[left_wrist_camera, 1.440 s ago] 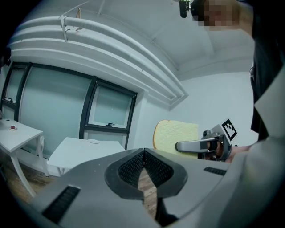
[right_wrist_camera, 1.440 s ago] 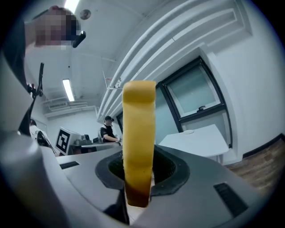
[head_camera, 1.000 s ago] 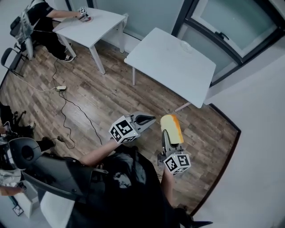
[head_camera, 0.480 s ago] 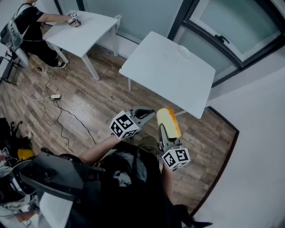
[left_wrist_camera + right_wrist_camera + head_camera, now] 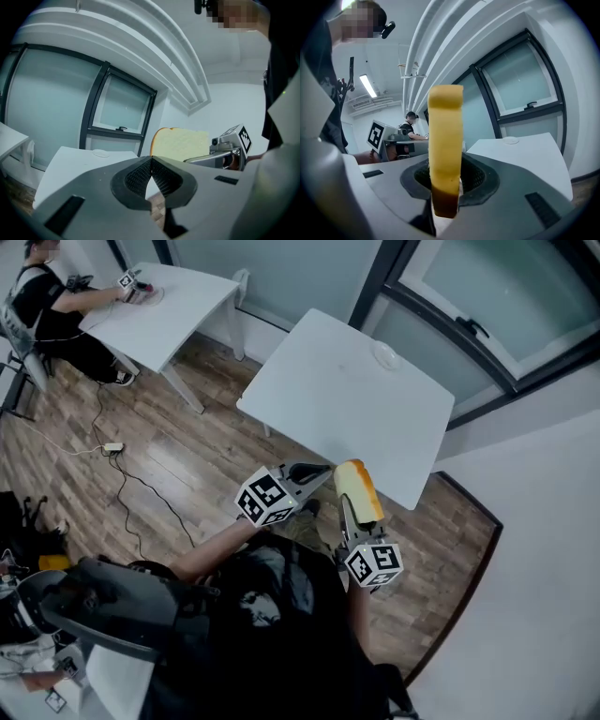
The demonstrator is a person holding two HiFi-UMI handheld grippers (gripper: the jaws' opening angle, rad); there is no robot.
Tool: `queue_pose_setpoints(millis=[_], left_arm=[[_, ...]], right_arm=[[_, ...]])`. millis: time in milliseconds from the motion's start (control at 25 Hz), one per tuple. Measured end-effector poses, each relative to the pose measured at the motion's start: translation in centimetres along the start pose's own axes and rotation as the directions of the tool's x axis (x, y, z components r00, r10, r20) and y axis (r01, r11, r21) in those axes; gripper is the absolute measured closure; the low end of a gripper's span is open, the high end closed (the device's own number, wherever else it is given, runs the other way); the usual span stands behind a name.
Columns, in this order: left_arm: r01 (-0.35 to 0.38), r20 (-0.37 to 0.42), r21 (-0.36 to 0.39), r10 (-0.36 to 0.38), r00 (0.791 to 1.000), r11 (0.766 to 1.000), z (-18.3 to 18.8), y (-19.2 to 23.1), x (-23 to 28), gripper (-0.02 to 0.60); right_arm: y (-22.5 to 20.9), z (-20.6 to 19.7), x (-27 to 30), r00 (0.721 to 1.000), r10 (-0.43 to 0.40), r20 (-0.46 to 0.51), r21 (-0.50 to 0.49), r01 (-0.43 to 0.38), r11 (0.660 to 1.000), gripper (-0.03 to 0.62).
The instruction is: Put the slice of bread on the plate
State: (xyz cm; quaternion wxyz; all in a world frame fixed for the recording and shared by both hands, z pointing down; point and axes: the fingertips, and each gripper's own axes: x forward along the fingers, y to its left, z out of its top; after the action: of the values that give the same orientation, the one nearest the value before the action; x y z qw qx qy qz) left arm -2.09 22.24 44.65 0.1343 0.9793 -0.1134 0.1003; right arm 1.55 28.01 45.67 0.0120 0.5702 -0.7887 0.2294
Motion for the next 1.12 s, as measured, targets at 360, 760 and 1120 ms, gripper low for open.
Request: queue_pose_setpoints(millis=[360,760,1120], left_arm=[[-0.055,0.004,-0.021,0.055,0.998,0.998,3.4,5.1,8.5,0.584],[-0.059,-0.057,-0.021,0.058,0.997,0.998,3.6,10.8,13.8,0.584],[-0.022,-0.12,-0.082,0.012,0.993,0.996,2.5,20.4,17.5,0.584]], right_arm=[[-9.3,4.9,3.5,0.999,0.045,-0.007,-0.011,-0.045,0.999,0.502],[-14.9,6.4,9.4,0.996,0.043,-0.077,0.002,-0.043,0.999,0.502],[-20.5,7.4,18.0,0.988,-0.061,-0.145,0.004,0.062,0.998,0.502]])
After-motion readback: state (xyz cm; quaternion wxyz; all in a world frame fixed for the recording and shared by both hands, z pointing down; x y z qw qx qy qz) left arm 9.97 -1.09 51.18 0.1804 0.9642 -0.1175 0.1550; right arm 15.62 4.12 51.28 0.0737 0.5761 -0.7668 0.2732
